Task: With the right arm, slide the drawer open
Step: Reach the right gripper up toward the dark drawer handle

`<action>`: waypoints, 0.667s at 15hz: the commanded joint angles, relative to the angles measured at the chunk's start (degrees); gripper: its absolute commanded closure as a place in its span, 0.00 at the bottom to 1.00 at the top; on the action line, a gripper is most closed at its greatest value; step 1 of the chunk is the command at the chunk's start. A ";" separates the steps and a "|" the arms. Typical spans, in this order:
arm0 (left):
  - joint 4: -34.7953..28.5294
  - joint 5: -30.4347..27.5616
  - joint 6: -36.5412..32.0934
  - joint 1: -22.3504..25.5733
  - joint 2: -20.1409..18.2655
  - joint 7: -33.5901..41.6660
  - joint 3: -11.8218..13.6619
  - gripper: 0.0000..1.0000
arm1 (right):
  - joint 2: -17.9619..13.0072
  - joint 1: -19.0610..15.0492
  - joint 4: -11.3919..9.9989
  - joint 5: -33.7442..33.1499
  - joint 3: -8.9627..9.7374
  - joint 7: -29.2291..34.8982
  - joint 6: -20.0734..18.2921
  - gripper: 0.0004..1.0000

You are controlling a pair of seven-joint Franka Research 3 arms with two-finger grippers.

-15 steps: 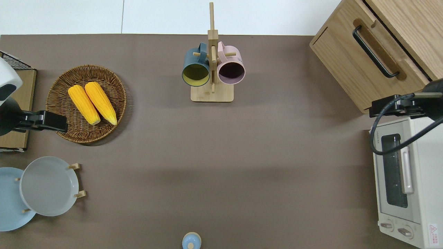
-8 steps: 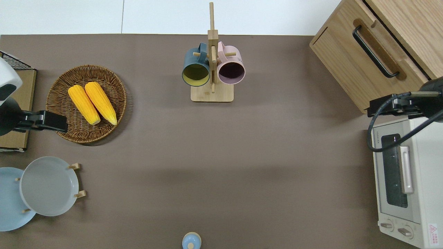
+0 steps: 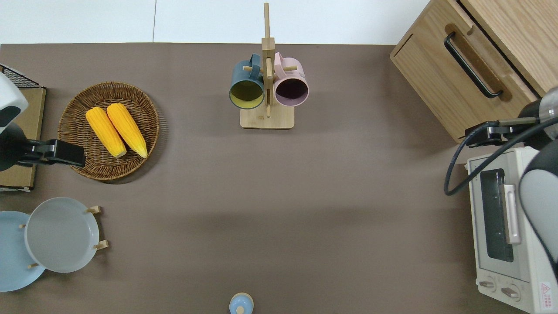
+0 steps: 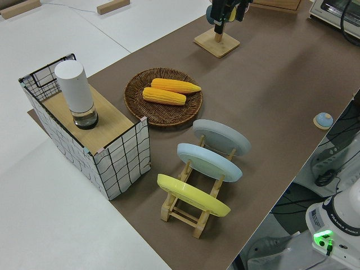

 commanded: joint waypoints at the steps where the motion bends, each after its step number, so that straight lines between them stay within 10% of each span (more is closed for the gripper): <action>1: 1.49 0.98 -1.13 0.31 0.65 0.56 -0.40 0.01 | 0.40 3.97 0.04 -8.32 0.37 -0.49 0.09 0.03; 10: 1.49 0.98 -1.13 0.31 0.65 0.56 -0.40 0.01 | 6.19 14.08 -1.01 -29.93 0.46 0.12 1.67 0.03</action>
